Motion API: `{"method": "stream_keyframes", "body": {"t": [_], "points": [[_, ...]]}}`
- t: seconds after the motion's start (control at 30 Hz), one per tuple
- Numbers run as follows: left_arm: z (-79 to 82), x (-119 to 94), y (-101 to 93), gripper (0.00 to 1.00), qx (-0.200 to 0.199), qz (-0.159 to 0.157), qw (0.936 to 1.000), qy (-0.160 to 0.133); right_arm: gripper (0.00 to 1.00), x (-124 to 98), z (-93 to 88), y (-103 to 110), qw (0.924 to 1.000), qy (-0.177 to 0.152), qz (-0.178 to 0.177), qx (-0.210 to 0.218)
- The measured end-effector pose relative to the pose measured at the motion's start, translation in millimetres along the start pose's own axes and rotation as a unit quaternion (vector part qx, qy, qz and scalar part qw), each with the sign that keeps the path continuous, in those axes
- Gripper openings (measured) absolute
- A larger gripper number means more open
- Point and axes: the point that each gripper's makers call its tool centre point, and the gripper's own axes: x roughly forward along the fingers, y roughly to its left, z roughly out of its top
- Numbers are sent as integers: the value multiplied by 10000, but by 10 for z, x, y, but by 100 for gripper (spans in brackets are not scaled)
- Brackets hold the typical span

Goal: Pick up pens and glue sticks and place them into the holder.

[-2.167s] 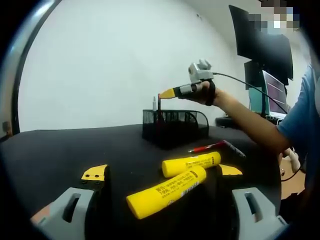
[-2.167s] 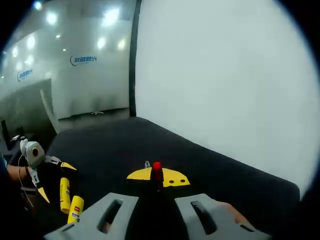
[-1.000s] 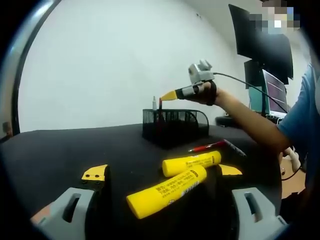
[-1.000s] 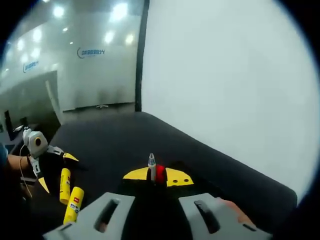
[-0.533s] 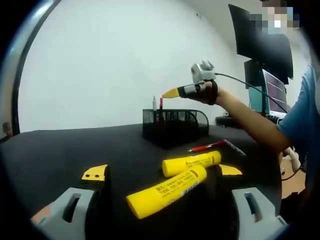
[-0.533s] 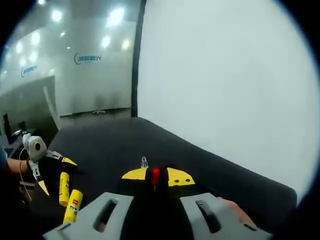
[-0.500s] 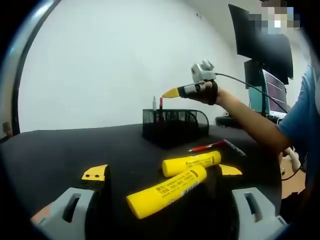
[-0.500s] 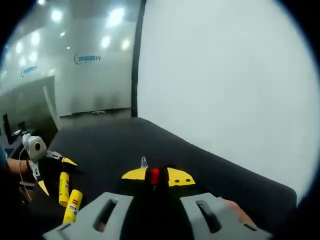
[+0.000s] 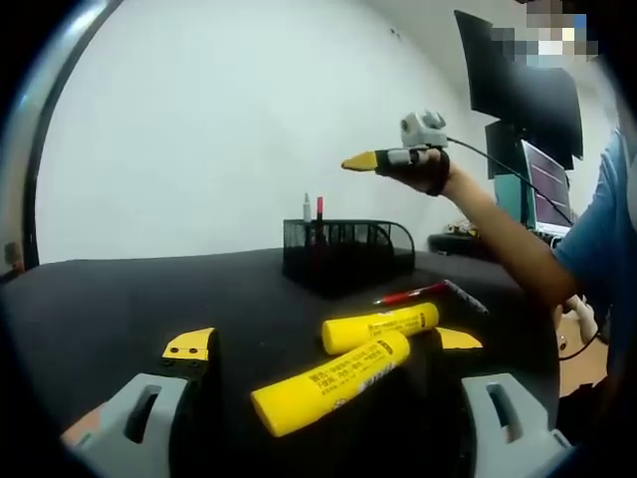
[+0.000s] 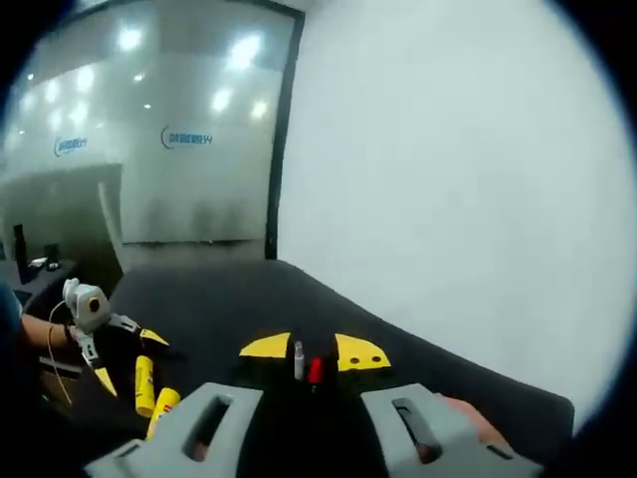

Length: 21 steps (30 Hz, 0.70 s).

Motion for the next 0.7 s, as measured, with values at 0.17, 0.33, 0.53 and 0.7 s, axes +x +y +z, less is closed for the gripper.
{"method": "stream_keyframes", "body": {"t": [0.17, 0.33, 0.53, 0.7], "points": [[4, -2, -7, 83, 5, -12, 10000, -9, 16, -74, 17, 223, 9987, 230, 348, -283], [16, -2, -25, 85, -32, -63, 10000, -39, 16, -161, -26, 460, 9944, 540, 715, -555], [39, -7, -17, 86, -126, -82, 9998, -101, 20, -199, -274, 677, 9832, 1257, 1091, -750], [27, -1, -27, 86, -105, -102, 9999, -67, 20, -239, -516, 814, 9685, 1885, 1318, -950]]}}
